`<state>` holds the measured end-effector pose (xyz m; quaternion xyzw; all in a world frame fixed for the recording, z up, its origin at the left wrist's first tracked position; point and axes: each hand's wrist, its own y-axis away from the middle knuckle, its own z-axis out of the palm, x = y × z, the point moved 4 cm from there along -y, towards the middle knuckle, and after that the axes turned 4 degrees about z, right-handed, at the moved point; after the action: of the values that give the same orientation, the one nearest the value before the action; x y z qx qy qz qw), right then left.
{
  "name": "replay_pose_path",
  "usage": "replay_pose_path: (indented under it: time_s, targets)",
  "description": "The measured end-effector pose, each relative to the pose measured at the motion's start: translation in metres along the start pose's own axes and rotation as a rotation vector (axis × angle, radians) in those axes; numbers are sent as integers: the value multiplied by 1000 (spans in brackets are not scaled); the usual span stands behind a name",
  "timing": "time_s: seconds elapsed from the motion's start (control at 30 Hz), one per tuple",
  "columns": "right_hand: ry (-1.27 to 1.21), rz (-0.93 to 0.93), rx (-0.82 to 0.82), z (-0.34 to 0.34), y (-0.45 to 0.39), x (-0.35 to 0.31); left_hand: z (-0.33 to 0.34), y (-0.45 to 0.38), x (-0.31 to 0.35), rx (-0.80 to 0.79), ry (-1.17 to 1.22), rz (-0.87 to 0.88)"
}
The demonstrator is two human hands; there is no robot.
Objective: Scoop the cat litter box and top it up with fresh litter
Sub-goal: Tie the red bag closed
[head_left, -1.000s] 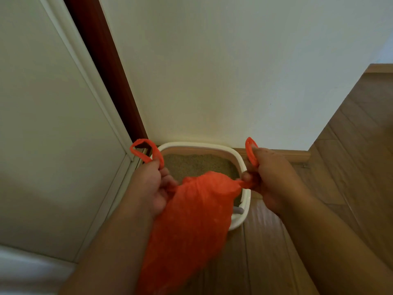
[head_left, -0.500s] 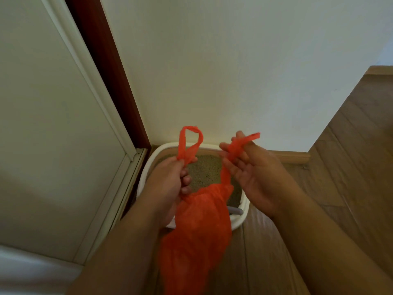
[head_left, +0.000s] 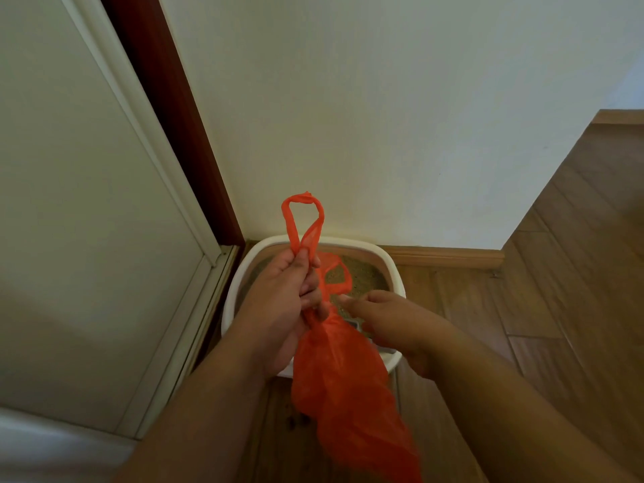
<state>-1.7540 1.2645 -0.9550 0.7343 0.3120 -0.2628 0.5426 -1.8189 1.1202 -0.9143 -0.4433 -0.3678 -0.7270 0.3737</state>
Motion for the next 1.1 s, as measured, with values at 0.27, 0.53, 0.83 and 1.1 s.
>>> replay_pose_path:
  time_s: [0.27,0.53,0.83,1.1]
  targets:
    - [-148,-180,-73,19,-5,-6,5,7,4,-106,68,-57]
    - [-148,-319,-2,15,-3,-10,-5,-1,6,53,178,7]
    - [-224,-500,298,-11,18,-32,-4,4,12,90,-64,79]
    - [-663,-450,237,-14,15,-29,-7,-3,8,147,-126,36]
